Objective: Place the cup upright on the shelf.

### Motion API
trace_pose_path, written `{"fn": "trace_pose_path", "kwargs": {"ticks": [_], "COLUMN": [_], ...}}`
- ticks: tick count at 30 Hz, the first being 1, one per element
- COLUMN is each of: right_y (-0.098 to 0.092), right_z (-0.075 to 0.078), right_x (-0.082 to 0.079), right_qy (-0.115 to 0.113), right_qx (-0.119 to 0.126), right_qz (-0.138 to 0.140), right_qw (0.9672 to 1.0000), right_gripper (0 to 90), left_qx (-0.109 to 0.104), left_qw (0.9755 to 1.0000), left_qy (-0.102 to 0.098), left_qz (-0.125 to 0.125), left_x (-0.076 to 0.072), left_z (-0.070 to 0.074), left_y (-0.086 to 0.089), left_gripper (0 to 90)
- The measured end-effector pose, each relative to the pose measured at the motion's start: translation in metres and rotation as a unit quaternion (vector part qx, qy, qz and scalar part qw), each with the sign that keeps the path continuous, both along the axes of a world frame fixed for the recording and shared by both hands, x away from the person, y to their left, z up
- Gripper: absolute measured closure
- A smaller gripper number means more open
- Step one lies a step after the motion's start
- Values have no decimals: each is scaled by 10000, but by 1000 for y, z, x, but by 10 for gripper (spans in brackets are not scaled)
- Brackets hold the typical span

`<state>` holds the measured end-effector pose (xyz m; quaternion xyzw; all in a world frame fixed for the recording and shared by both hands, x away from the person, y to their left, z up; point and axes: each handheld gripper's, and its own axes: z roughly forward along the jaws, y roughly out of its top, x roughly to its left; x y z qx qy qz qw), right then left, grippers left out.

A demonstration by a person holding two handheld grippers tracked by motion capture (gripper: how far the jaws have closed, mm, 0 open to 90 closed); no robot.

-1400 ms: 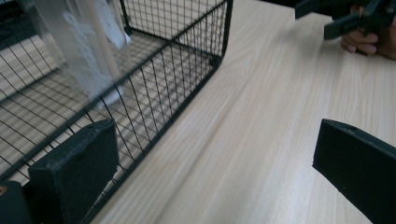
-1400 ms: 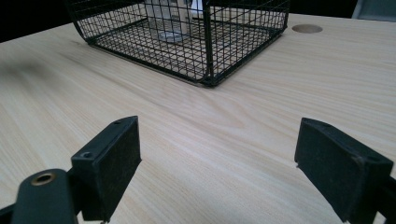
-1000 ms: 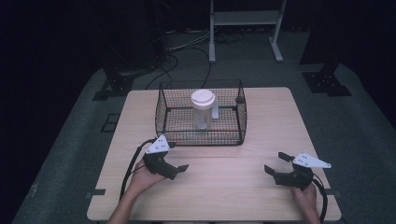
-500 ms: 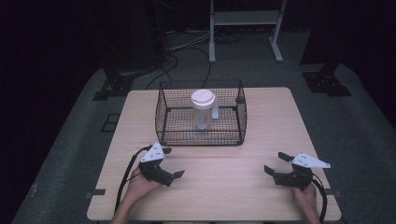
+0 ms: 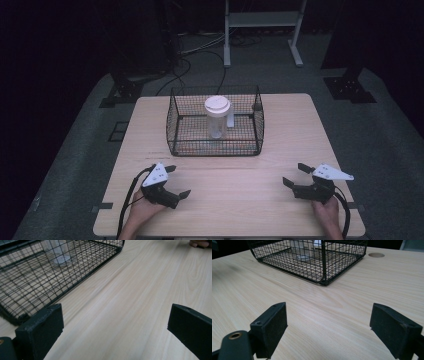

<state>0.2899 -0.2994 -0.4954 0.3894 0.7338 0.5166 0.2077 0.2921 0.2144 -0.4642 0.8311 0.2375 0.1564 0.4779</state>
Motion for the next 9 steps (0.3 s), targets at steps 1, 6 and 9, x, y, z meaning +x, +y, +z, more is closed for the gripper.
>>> {"fn": "trace_pose_path", "kwargs": {"ticks": [1,6,9], "right_y": [0,-1,-1], "right_z": [0,0,0], "right_x": [0,0,0], "right_qy": [-13,-36,-23], "right_qx": [-2,20,39], "right_qz": [1,3,-2], "right_qw": [10000,10000,10000], "right_gripper": [134,135,135], "left_qx": [2,-278,-470], "left_qw": [10000,9991,9982], "left_qy": [-12,-147,-165], "left_qz": [46,274,348], "left_x": [-2,-10,-9], "left_z": [0,2,4], "left_y": [3,19,24], "left_gripper": [0,0,0]}}
